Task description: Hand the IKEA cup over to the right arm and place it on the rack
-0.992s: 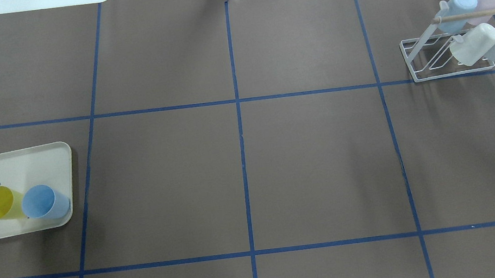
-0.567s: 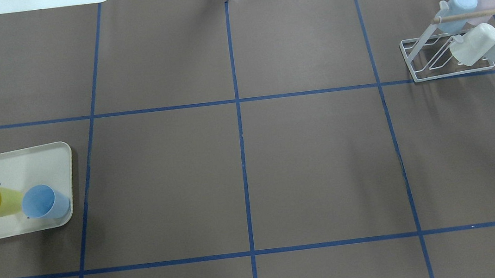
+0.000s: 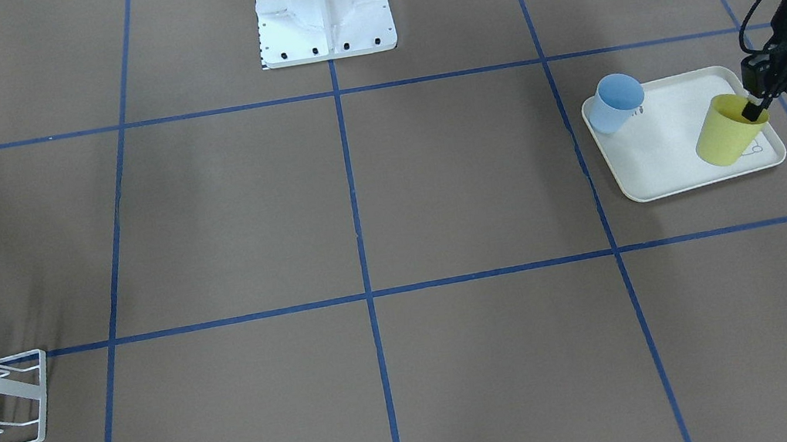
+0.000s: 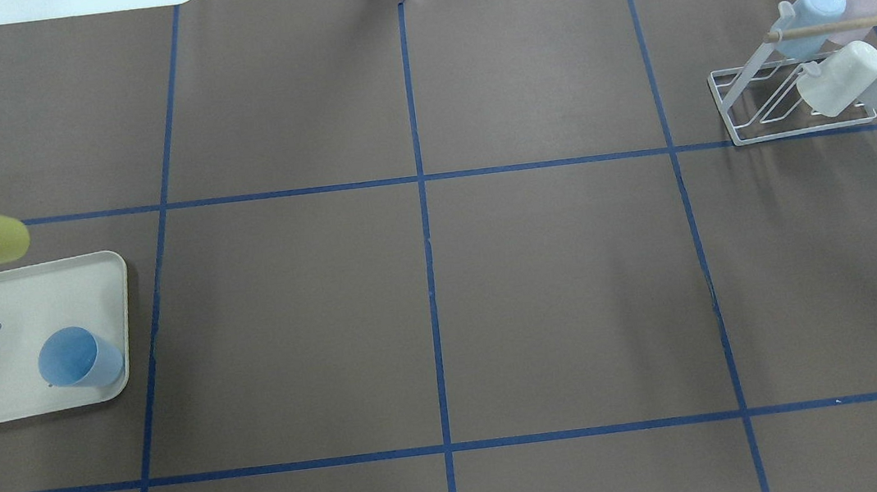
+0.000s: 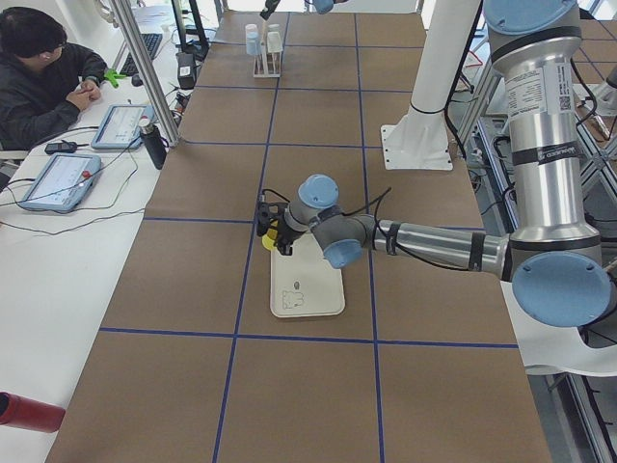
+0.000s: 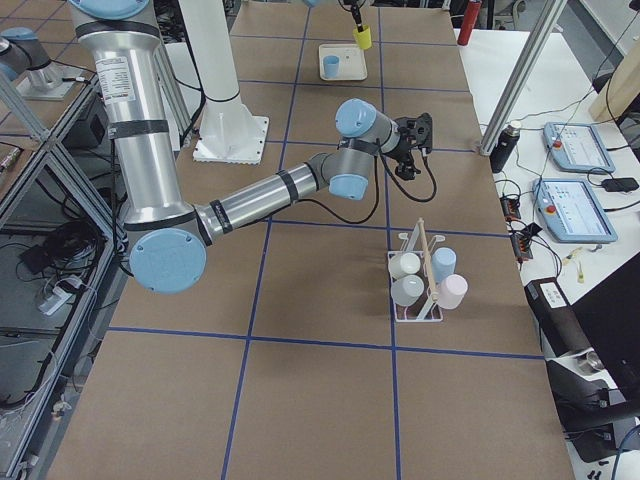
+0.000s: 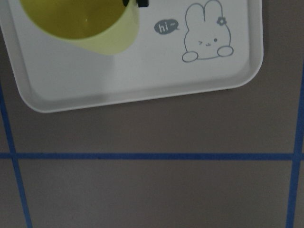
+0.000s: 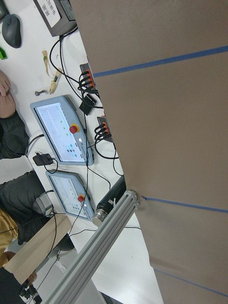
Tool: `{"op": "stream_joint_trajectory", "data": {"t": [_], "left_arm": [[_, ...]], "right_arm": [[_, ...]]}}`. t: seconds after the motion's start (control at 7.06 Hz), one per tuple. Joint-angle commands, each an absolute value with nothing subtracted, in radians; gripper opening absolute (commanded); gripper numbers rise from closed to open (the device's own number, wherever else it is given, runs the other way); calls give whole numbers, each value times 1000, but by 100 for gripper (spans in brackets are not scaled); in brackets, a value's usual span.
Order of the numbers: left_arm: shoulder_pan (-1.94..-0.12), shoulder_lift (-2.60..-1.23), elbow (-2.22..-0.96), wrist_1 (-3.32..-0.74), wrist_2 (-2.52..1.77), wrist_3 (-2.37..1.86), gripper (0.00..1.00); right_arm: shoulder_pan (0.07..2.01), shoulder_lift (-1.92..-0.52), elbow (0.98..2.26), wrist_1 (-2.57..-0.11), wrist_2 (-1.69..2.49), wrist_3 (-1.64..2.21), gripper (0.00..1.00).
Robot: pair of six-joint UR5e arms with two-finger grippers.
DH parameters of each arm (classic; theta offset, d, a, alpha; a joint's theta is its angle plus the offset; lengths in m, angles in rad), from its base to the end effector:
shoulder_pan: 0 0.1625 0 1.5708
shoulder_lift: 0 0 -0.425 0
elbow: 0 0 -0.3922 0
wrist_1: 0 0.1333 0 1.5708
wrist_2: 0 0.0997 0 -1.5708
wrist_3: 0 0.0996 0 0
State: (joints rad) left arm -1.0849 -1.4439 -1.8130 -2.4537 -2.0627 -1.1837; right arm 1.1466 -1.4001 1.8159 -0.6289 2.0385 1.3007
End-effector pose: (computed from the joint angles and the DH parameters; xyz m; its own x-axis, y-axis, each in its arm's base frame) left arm 0.1402 -0.4502 0.5027 0.4586 -0.1557 -0.8749 0.4546 0.8871 0.0803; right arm -0.1413 -0.5276 0.3443 0.2526 -0.0194 0.9674 -0.5860 0.7925 0.1689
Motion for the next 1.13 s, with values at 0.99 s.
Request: {"op": "stream_joint_trajectory", "data": {"t": [0.99], "left_arm": [[-807,-1982,-1781,-2637,-1737,-2244,0]], "right_arm": [[922,-1267,1796,-429,1714,1756,100]]}}
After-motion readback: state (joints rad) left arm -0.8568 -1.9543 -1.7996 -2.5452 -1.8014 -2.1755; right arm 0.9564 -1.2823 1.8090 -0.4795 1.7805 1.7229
